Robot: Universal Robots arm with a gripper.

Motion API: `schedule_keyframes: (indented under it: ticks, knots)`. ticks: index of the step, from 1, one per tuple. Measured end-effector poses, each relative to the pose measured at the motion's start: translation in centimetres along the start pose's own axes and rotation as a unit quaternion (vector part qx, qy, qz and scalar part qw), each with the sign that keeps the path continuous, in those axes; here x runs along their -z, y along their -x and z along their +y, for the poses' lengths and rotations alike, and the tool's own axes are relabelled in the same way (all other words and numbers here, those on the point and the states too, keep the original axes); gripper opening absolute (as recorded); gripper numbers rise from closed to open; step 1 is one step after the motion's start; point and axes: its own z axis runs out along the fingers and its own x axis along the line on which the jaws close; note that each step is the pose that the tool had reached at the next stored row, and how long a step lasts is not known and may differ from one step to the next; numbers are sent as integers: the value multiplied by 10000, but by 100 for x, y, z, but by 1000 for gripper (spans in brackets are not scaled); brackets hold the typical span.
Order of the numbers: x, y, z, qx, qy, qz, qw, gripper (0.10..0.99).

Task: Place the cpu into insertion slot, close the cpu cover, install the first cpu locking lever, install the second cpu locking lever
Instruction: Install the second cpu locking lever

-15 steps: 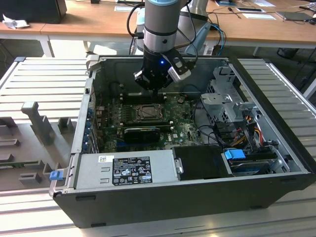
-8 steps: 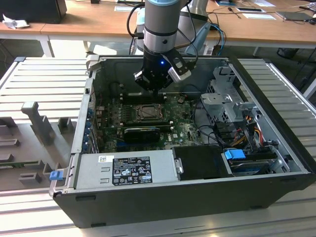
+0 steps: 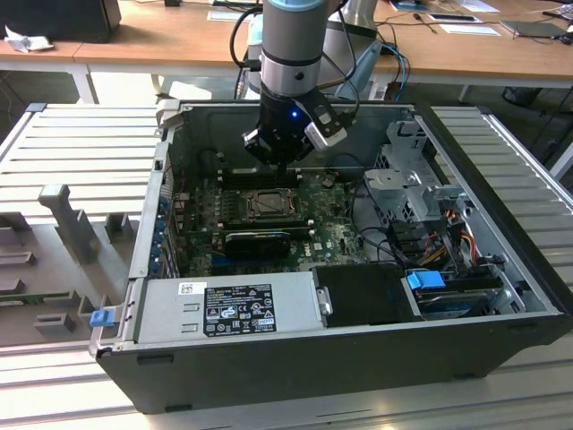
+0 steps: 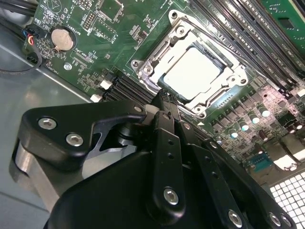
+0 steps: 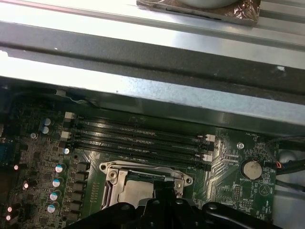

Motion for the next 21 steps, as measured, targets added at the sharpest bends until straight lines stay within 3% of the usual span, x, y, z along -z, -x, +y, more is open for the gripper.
schedule_keyframes:
  ticks: [9,11,16,21]
  knots:
    - [32,-8,-46,-15,-1,-1,10000,106]
    - [66,-6,-45,-97,-1,-10,10000,106]
    - [66,-8,-56,-229,-19,-19,9997,106]
    - [71,-22,-147,-229,-21,-20,9997,106]
